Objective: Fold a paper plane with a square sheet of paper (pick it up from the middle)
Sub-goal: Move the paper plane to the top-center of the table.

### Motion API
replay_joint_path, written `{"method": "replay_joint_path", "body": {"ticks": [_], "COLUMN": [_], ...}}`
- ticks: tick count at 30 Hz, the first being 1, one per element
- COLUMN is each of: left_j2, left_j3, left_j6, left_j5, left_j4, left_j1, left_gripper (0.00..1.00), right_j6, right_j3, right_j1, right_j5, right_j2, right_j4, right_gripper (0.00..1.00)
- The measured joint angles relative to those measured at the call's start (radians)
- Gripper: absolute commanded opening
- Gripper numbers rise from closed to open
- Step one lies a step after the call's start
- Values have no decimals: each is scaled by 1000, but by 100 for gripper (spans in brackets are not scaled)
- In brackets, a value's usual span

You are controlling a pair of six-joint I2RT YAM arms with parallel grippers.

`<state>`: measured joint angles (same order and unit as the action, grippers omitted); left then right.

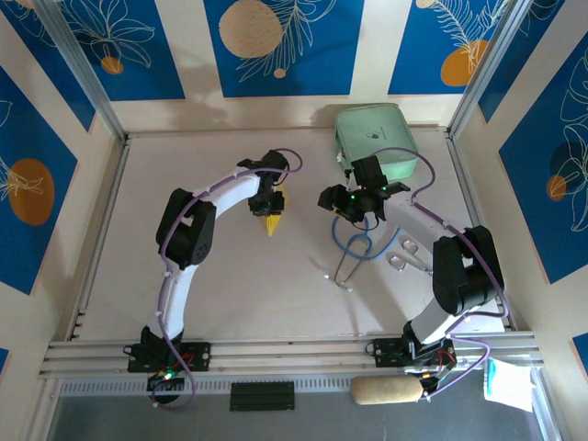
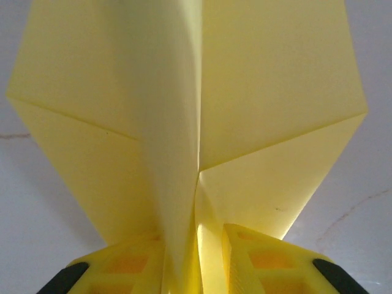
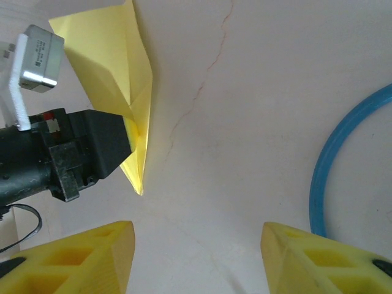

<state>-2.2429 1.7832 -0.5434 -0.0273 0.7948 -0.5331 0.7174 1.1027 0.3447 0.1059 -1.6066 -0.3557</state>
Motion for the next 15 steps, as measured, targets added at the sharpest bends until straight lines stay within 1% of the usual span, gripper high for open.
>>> {"method": "replay_joint_path", "body": {"ticks": [7,15], "left_j2": [-12,-27], "left_j3": [11,31], "left_j6": [-3,-13], "left_j5": [-13,-52], "left_j4": [8,15], "left_j1": [0,0], "left_gripper": [30,44], "right_j6": [5,5], "right_j3": [0,0], "right_j1": [0,0], "right_j5": [3,3], "right_j2": [0,-1], "right_j4": [0,0], "right_gripper": [57,57]}}
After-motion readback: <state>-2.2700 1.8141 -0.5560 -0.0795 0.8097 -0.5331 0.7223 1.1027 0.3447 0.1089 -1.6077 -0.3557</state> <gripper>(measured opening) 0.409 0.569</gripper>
